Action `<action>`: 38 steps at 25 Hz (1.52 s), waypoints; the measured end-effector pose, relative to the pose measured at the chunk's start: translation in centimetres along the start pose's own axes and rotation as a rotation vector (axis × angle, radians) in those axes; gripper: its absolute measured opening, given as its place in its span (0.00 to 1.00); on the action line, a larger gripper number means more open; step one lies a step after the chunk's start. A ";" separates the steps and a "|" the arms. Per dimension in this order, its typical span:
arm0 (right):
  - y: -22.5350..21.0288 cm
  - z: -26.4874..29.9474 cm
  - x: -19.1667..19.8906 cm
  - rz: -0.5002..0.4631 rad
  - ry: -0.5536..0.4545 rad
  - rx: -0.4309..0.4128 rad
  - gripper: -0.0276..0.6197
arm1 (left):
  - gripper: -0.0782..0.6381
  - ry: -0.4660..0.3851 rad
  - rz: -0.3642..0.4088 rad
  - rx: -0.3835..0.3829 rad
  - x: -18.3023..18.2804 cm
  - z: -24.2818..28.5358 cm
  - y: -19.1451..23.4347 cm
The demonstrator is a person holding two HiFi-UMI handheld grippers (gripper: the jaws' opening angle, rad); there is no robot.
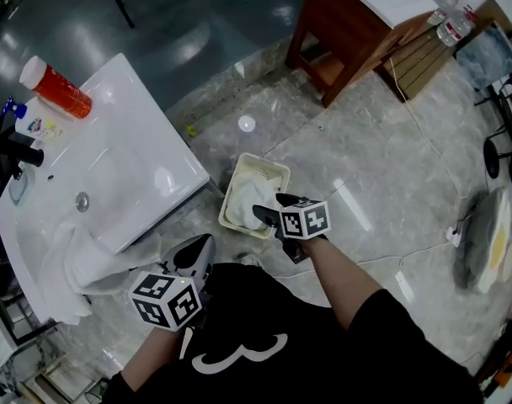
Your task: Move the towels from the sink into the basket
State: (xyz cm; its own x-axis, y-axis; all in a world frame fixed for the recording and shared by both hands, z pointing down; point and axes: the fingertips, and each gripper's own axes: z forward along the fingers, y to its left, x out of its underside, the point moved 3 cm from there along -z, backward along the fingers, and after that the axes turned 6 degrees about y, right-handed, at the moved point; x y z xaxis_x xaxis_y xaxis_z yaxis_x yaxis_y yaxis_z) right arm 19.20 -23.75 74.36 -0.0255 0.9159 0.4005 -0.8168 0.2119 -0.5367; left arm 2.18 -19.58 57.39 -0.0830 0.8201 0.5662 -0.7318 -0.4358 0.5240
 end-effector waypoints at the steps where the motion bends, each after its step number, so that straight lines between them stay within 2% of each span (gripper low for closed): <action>1: 0.8 -0.4 -0.3 -0.031 -0.005 -0.008 0.55 | 0.12 -0.005 0.001 -0.001 -0.1 -0.4 -0.1; 5: 3.3 -2.8 -1.6 -0.138 -0.021 -0.026 0.57 | 0.12 -0.031 0.004 -0.013 -0.6 -2.5 -1.0; 9: 7.1 -7.2 -3.2 -0.213 -0.080 -0.073 0.58 | 0.12 -0.070 0.014 -0.023 -1.3 -5.2 -2.2; 16: 17.4 -14.0 -6.2 -0.421 -0.173 -0.192 0.58 | 0.12 -0.201 -0.026 -0.041 -2.8 -10.8 -2.6; 22: 27.4 -16.3 -8.0 -0.605 -0.210 -0.323 0.58 | 0.12 -0.309 -0.032 -0.090 -3.7 -16.5 -2.8; 26: 34.0 -15.4 -8.6 -0.689 -0.206 -0.424 0.58 | 0.12 -0.386 -0.057 -0.170 -3.2 -21.8 -1.7; 30: 38.9 -13.0 -8.8 -0.763 -0.193 -0.414 0.58 | 0.12 -0.433 -0.100 -0.250 -2.0 -27.0 1.4; 34: 43.9 -10.8 -8.0 -0.816 -0.161 -0.443 0.58 | 0.12 -0.480 -0.151 -0.312 -0.5 -32.0 4.4; 38: 48.2 -8.1 -6.4 -0.834 -0.137 -0.453 0.58 | 0.12 -0.504 -0.146 -0.346 0.6 -36.7 6.6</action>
State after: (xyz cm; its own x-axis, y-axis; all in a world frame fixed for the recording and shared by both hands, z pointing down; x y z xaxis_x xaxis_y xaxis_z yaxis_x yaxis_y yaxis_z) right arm -15.37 -16.60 39.91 0.3730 0.3685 0.8515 -0.3026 0.9159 -0.2638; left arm -27.49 -8.37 37.82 0.3022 0.5495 0.7789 -0.8951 -0.1174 0.4301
